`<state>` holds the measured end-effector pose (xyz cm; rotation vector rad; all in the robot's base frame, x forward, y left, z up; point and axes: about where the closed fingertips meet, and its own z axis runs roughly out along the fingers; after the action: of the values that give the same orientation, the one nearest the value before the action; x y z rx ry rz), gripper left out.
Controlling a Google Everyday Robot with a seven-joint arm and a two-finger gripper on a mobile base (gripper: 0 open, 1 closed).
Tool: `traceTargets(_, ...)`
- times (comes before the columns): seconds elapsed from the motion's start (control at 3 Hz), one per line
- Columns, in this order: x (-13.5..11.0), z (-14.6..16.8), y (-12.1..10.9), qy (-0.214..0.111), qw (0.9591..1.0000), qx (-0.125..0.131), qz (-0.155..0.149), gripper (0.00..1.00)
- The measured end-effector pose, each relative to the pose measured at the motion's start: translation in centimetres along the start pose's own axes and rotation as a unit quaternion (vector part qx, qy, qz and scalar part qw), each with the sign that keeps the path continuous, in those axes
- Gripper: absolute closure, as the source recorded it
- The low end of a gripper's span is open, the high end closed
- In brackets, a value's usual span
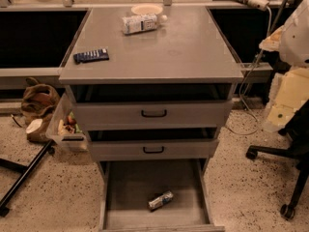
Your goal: Pick redbull can from bottom drawer and place on counter
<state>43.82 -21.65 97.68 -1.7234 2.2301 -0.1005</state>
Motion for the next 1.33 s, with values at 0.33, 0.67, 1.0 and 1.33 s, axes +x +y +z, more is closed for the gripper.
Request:
traceTargets(0.33,0.0,0.0,0.0,0.000,1.0000,0.000,0.000,0.00)
traceTargets(0.67,-0.8,3.0,1.1,-0.017,0.9998,-0.008,0.007,0.00)
traceTargets(1.0,-3.4,8.9,4.4,-0.059,0.9975,-0.030,0.023,0.00)
traceTargets(1.33,-5.3,18.7,9.6,-0.083,0.9919,-0.064,0.072,0.00)
